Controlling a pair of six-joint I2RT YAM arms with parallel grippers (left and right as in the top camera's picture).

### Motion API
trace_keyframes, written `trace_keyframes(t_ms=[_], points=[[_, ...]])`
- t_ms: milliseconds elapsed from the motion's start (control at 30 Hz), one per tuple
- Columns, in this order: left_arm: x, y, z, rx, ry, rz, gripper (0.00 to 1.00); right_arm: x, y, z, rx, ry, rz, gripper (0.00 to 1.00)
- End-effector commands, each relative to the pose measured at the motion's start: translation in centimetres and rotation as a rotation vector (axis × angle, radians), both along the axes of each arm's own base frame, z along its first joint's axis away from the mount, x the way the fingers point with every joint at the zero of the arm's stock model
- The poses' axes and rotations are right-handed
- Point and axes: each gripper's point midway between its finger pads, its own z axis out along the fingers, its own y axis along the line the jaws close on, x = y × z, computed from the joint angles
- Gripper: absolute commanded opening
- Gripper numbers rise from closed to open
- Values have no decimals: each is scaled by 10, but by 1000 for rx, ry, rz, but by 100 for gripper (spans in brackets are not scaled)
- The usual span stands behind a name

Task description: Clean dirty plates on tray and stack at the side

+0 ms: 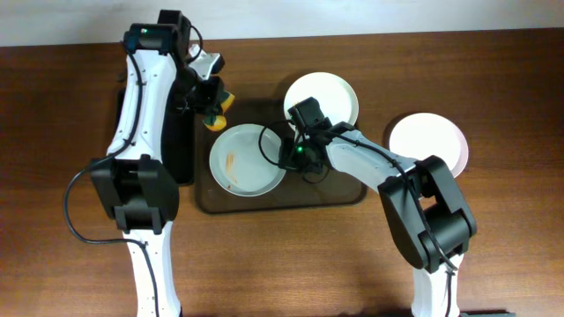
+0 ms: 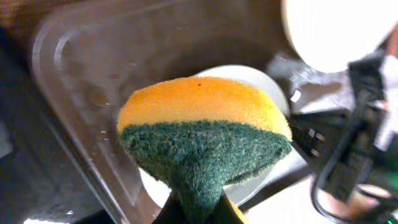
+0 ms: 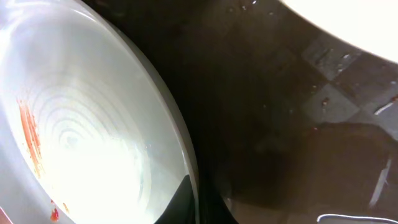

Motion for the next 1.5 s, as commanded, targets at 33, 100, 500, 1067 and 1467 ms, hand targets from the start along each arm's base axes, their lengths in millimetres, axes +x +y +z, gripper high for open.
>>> trace_keyframes(t_ms=[33, 100, 500, 1067, 1467], points=[[-21, -7, -13, -94, 83, -60, 1, -5, 5, -11, 1, 30, 5, 4], [-33, -8, -31, -89, 150, -56, 1, -4, 5, -11, 2, 27, 4, 4], [-57, 14, -118, 273, 274, 136, 1, -2, 6, -10, 6, 20, 4, 4], [-140, -40, -162, 114, 464, -107, 1, -1, 7, -10, 9, 14, 4, 4], [-68, -27, -185, 216, 201, 104, 1, -1, 7, -10, 8, 14, 4, 4]])
